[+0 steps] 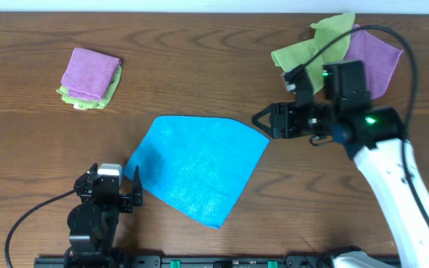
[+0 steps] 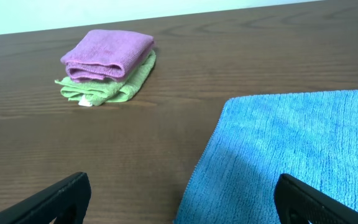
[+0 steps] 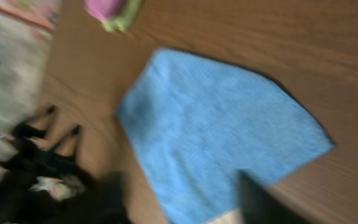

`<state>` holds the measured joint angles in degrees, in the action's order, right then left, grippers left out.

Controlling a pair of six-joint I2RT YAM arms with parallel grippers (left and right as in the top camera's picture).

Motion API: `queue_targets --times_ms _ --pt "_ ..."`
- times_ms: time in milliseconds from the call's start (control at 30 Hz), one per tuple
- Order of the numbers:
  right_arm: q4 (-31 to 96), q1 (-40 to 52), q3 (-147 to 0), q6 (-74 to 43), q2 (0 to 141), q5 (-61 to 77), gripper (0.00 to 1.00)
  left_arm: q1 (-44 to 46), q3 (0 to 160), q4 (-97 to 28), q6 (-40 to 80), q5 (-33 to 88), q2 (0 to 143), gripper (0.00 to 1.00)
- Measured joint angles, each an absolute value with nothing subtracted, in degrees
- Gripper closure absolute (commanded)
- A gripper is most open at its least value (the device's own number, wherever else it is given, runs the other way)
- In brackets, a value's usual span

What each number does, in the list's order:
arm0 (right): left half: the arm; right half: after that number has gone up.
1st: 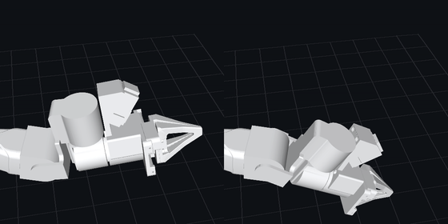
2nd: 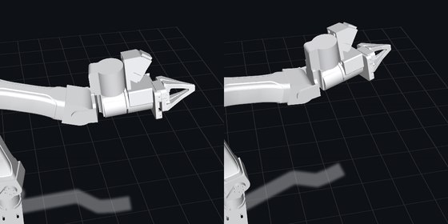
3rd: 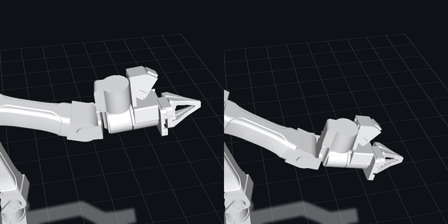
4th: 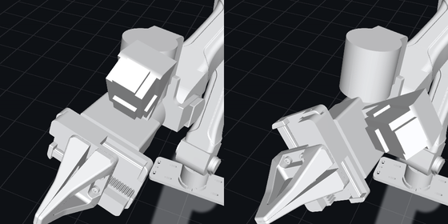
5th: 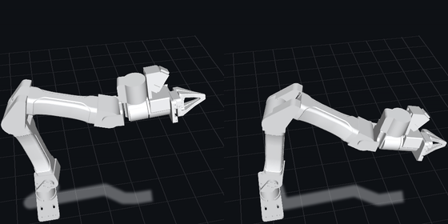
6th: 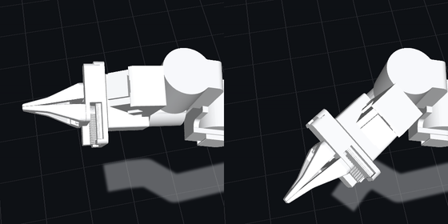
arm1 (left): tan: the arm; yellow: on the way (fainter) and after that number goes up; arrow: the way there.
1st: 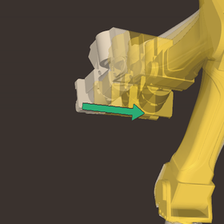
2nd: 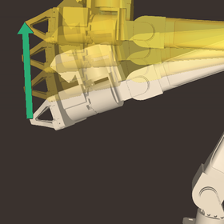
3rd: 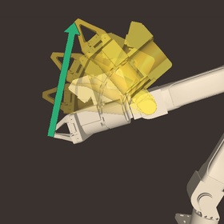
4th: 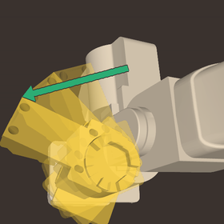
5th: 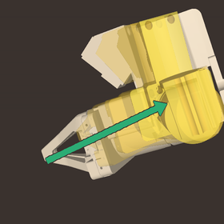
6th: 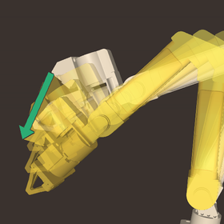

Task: Fold the cloth

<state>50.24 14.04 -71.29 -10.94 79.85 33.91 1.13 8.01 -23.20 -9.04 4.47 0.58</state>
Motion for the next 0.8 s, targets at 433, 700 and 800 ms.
queue_targets --times_ms 433,700,800 --pt "35.1 27.9 -71.2 -8.1 98.2 27.9 0.99 1.1 8.0 -23.2 -9.0 4.5 0.6 0.05" --pt "17.5 35.8 -71.2 -14.5 106.2 20.2 0.99 1.1 8.0 -23.2 -9.0 4.5 0.6 0.04" --pt "14.5 37.6 -71.2 -15.8 108.7 18.1 0.98 1.1 8.0 -23.2 -9.0 4.5 0.6 0.05"
